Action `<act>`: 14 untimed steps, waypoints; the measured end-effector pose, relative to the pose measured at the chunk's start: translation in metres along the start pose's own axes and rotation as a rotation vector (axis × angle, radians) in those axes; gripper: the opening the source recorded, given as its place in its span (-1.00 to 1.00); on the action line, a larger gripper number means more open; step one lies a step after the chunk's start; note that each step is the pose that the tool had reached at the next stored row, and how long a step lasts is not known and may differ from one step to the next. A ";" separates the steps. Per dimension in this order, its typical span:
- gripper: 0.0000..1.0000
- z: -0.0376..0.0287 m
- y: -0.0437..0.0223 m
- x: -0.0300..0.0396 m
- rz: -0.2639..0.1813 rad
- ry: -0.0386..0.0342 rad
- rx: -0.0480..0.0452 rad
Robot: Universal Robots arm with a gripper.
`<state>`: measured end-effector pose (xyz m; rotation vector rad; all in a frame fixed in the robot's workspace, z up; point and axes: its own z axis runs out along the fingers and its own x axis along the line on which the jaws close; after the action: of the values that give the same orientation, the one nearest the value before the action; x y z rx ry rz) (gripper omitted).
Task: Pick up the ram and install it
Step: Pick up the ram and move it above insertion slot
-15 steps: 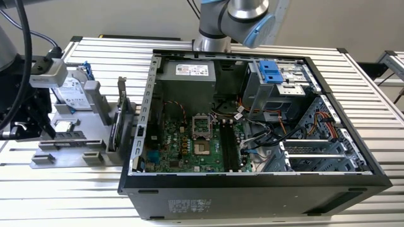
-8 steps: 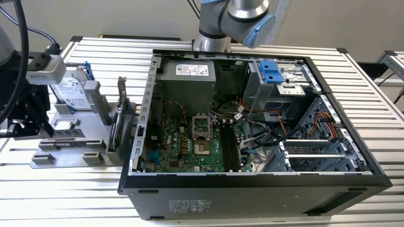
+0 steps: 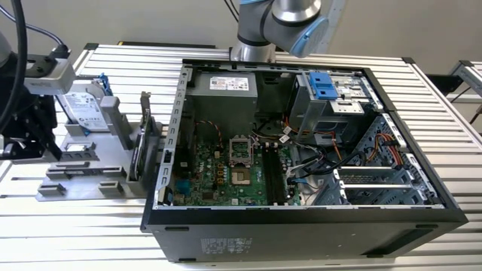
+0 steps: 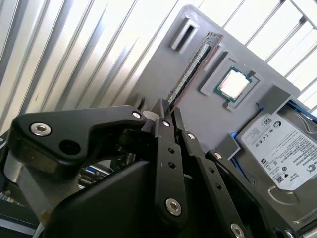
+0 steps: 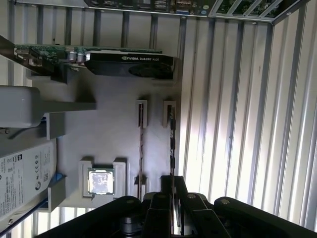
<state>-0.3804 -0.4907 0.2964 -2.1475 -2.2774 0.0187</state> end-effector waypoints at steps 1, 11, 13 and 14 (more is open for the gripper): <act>-1.00 -0.0012 0.0000 0.0000 0.000 0.0000 0.0000; -1.00 -0.0122 -0.0002 0.0000 0.000 0.0000 0.0000; -1.00 -0.0145 -0.0003 0.0000 0.000 0.0000 0.0000; -1.00 -0.0157 -0.0003 0.0000 0.000 -0.0001 0.0001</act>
<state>-0.3805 -0.4907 0.3121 -2.1476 -2.2774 0.0189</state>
